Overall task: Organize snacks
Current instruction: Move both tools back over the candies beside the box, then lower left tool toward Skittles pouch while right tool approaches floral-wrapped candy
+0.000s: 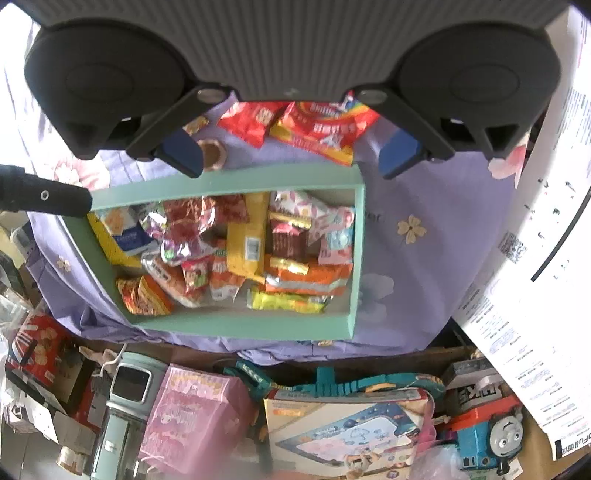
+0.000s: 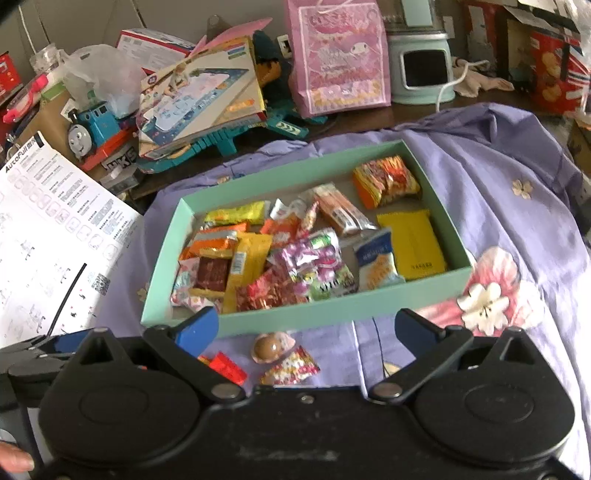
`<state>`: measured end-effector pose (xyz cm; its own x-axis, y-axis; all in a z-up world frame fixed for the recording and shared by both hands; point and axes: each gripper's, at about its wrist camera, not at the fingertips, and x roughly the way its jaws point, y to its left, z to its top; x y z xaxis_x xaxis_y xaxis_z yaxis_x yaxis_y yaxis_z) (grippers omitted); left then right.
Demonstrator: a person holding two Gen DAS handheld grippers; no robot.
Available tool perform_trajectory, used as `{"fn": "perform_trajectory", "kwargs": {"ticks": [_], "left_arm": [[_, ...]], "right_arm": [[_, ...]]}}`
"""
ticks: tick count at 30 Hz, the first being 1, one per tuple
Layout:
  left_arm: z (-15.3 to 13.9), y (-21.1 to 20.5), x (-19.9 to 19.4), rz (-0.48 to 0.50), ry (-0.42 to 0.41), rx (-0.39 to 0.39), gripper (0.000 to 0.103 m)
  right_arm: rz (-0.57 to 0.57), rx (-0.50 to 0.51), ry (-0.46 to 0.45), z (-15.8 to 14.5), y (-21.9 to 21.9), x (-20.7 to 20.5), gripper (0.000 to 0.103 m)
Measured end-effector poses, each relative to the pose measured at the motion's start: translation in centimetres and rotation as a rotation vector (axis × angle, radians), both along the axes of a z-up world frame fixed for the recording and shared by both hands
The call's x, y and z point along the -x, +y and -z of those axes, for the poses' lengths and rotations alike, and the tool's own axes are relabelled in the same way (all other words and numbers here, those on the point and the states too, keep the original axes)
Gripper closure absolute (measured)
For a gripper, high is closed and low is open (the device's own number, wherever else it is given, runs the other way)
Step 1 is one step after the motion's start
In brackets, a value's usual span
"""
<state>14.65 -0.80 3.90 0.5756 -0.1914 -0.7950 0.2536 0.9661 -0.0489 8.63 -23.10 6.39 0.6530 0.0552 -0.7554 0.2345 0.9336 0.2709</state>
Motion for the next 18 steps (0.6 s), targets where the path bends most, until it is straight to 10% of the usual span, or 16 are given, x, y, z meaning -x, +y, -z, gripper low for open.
{"fn": "perform_trajectory", "kwargs": {"ticks": [18], "left_arm": [[6.6, 4.6, 1.3, -0.07, 0.077, -0.083, 0.0]], "right_arm": [[0.052, -0.117, 0.167, 6.5, 0.7, 1.5, 0.0]]}}
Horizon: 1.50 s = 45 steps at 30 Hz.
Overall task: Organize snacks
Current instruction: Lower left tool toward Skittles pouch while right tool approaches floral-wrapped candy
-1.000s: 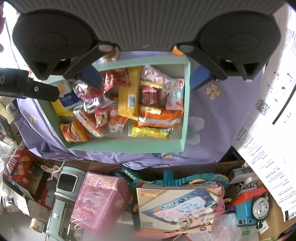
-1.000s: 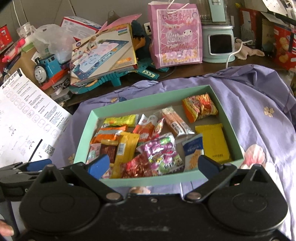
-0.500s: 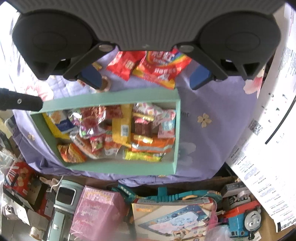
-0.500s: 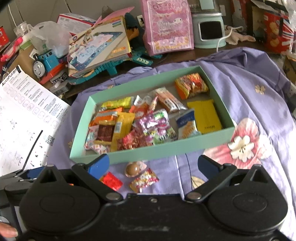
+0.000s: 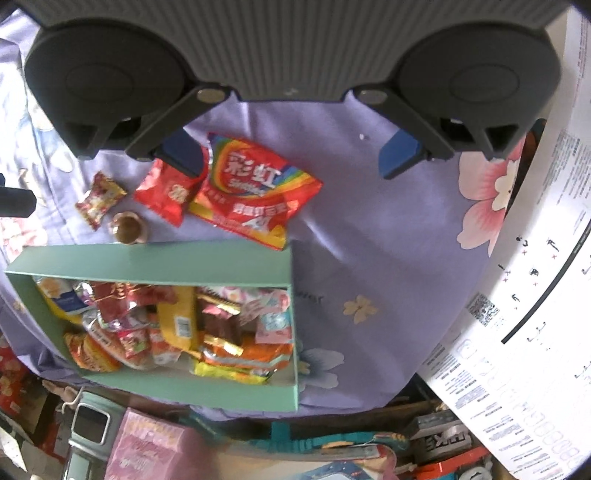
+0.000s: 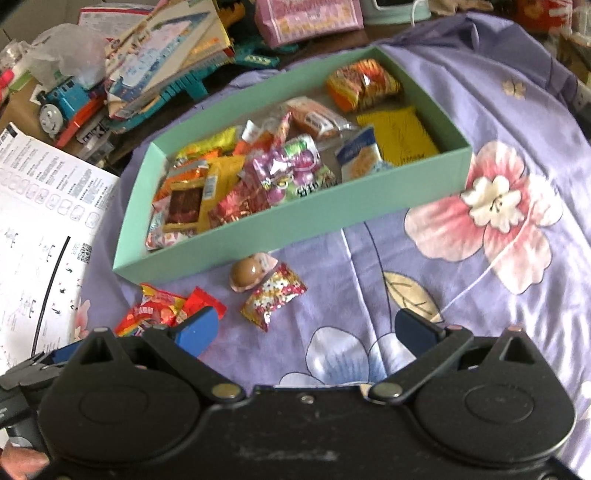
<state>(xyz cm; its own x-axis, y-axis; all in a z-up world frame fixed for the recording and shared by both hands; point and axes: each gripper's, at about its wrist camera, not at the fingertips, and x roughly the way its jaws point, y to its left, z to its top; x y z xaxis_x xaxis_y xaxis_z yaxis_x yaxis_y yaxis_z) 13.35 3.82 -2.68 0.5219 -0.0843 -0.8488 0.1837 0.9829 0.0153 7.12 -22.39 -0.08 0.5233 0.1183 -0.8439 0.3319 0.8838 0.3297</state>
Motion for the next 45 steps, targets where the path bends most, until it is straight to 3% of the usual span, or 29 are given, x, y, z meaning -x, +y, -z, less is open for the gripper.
{"fn": "perform_trajectory", "kwargs": {"ticks": [8, 15, 24, 35, 42, 44, 45], "left_arm": [[1.4, -0.2, -1.8, -0.001, 0.014, 0.006, 0.0], [2.0, 0.0, -2.8, -0.004, 0.02, 0.033, 0.0], [2.7, 1.0, -3.7, -0.027, 0.039, 0.072, 0.0], [2.9, 1.3, -4.1, -0.035, 0.015, 0.064, 0.0], [2.7, 0.4, -3.4, 0.035, -0.022, 0.034, 0.0], [2.7, 0.1, -3.2, 0.053, -0.026, 0.035, 0.0], [2.6, -0.1, -3.2, 0.062, -0.028, 0.037, 0.0]], "right_arm": [[0.046, -0.035, 0.069, 2.4, 1.6, -2.5, 0.0], [0.089, 0.082, 0.053, 3.2, 3.5, -4.3, 0.002], [0.065, 0.162, 0.078, 4.9, 4.9, -5.4, 0.006], [0.047, 0.247, 0.076, 5.3, 4.2, -4.4, 0.006], [0.071, 0.218, 0.054, 5.0, 2.3, -2.2, 0.007], [0.072, 0.207, 0.038, 4.7, 2.2, -2.1, 0.01], [0.068, 0.203, 0.033, 4.7, 2.3, -2.1, 0.018]]}}
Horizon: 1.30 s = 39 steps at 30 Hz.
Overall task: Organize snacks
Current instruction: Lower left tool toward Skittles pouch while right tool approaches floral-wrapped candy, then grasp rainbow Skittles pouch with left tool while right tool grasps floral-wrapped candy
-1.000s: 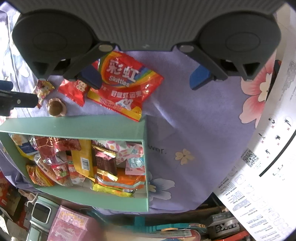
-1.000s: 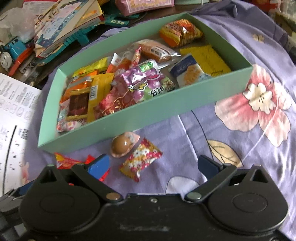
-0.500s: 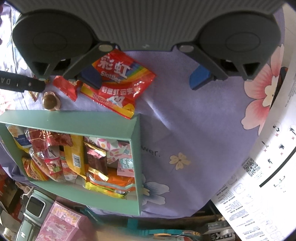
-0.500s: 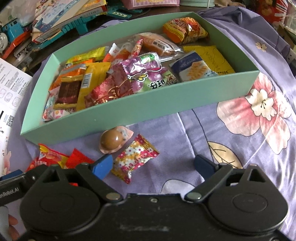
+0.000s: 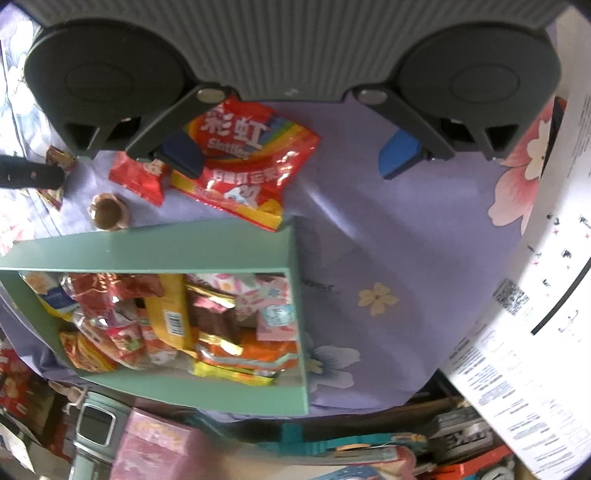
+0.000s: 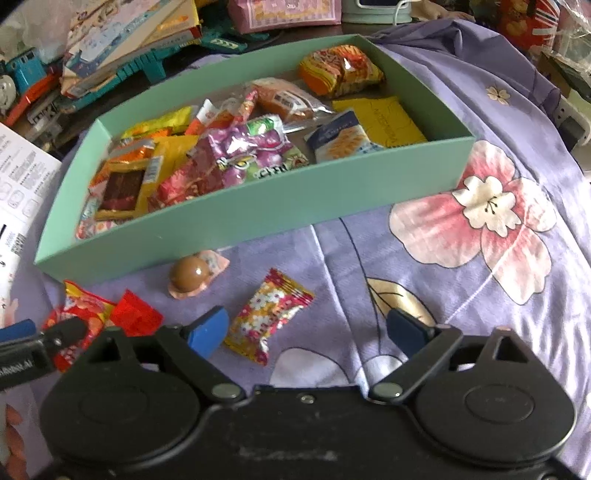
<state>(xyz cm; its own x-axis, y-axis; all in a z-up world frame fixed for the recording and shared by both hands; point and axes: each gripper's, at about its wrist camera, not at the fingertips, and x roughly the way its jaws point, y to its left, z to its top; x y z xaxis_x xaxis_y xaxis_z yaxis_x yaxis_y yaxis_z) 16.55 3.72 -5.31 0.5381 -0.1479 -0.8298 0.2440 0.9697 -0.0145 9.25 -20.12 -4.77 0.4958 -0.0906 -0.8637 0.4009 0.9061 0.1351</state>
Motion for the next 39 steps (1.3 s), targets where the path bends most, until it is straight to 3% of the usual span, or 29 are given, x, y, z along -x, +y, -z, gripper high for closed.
{"fn": "perform_trajectory", "kwargs": {"ticks": [2, 4, 6, 9, 14, 18, 19, 22, 25, 29, 33, 39], "left_arm": [[-0.1, -0.4, 0.1, 0.022, 0.003, 0.011, 0.0], [-0.1, -0.8, 0.3, 0.052, 0.011, 0.018, 0.0], [0.2, -1.4, 0.6, 0.082, 0.019, -0.005, 0.0], [0.7, -1.6, 0.9, 0.078, 0.001, -0.034, 0.0], [0.9, -0.5, 0.0, 0.029, 0.031, -0.014, 0.0], [1.1, -0.6, -0.5, 0.024, 0.041, -0.02, 0.0], [1.2, -0.9, -0.4, 0.03, 0.037, -0.03, 0.004], [1.2, -2.0, 0.2, 0.068, 0.016, -0.045, 0.026], [0.9, -2.5, 0.8, 0.082, 0.001, -0.042, 0.032], [0.9, -2.1, 1.5, 0.059, 0.012, -0.019, 0.032], [1.0, -1.7, 2.1, 0.049, 0.01, -0.027, 0.029], [1.1, -1.6, 1.9, 0.035, 0.013, -0.022, 0.028]], "right_arm": [[-0.013, -0.007, 0.001, 0.2, 0.1, -0.3, 0.023], [-0.031, 0.028, -0.017, 0.0, 0.6, -0.5, 0.044], [-0.077, 0.072, -0.027, 0.0, 1.2, -0.7, 0.057], [-0.134, 0.106, -0.034, -0.2, 1.8, -0.4, 0.061], [-0.159, 0.11, -0.051, -0.1, 1.3, 1.1, 0.06], [-0.15, 0.093, -0.067, 0.3, 0.3, 1.8, 0.053], [-0.148, 0.095, -0.067, 0.3, 0.2, 1.9, 0.053], [-0.133, 0.089, -0.067, 0.3, 0.1, 2.0, 0.053], [-0.119, 0.07, -0.063, 0.0, 0.0, 2.6, 0.058], [-0.134, 0.062, -0.06, 0.0, 0.2, 2.9, 0.059], [-0.123, 0.042, -0.059, -0.2, -0.3, 3.6, 0.047], [-0.053, 0.012, -0.077, -1.0, -2.1, 5.5, 0.046]]}}
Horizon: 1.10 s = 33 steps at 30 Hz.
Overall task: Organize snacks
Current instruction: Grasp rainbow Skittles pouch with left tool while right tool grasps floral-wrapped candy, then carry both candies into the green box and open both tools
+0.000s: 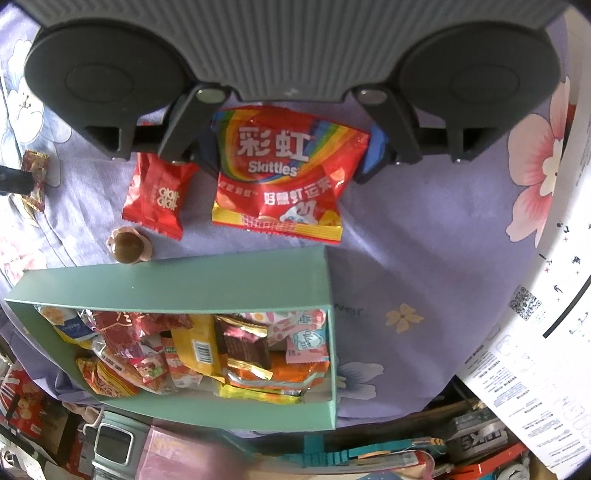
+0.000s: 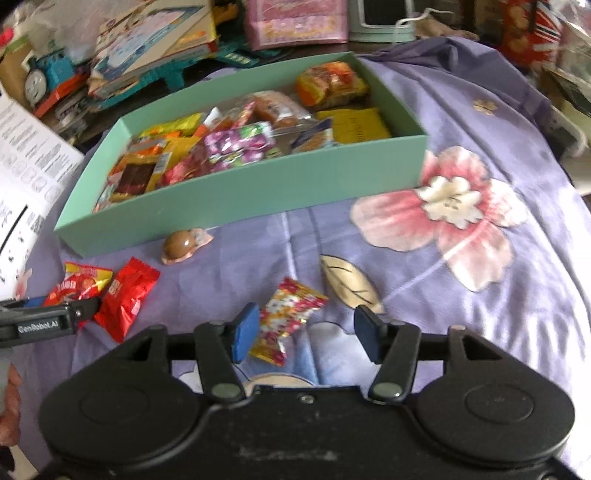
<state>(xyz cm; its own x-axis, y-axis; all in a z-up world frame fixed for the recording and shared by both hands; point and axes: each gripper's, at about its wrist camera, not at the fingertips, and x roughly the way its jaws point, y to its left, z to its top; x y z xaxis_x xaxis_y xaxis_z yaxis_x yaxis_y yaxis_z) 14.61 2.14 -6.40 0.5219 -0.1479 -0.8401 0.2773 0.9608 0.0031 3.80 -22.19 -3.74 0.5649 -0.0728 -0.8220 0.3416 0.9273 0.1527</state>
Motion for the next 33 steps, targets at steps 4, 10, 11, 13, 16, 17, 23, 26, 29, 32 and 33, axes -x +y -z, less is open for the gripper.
{"fn": "perform_trajectory", "kwargs": {"ticks": [4, 10, 11, 13, 16, 17, 23, 26, 29, 32, 33], "left_arm": [[0.1, 0.0, 0.0, -0.007, -0.007, 0.004, 0.026], [0.0, 0.0, -0.1, -0.02, 0.004, 0.016, 0.025], [0.0, 0.1, -0.1, -0.023, 0.007, 0.02, 0.025], [0.0, 0.1, -0.1, -0.026, 0.01, 0.023, 0.025], [0.0, 0.0, 0.0, -0.022, 0.003, 0.014, 0.025], [0.1, -0.1, 0.1, -0.021, 0.0, 0.01, 0.025], [-0.3, 0.2, 0.4, -0.04, 0.002, 0.017, 0.035], [-0.7, 0.4, 0.8, -0.051, 0.01, 0.031, 0.037], [-1.3, 0.4, 1.4, -0.041, 0.01, 0.032, 0.037], [-2.6, 0.7, 1.8, -0.041, -0.002, 0.048, 0.037], [-3.1, 0.8, 1.9, -0.042, -0.008, 0.056, 0.037]], "right_arm": [[0.03, -0.055, 0.023, -0.1, -0.6, 1.0, 0.046], [0.054, -0.075, 0.041, 0.7, 0.1, -0.7, 0.046], [0.058, -0.083, 0.044, 0.8, 0.2, -1.1, 0.044], [0.045, -0.057, 0.043, 0.9, 1.0, -1.9, 0.05], [-0.023, 0.055, 0.046, 1.0, 2.8, -2.5, 0.076], [-0.05, 0.095, 0.046, 1.1, 3.3, -2.5, 0.078], [-0.057, 0.073, 0.031, 0.7, 2.8, -1.3, 0.08], [-0.036, 0.036, 0.003, -0.1, 1.8, -0.8, 0.08], [-0.021, -0.001, -0.035, -1.0, 0.9, -0.4, 0.08], [-0.008, -0.026, -0.07, -2.0, 0.0, -0.2, 0.08], [-0.004, -0.031, -0.084, -2.4, -0.2, -0.1, 0.08]]}}
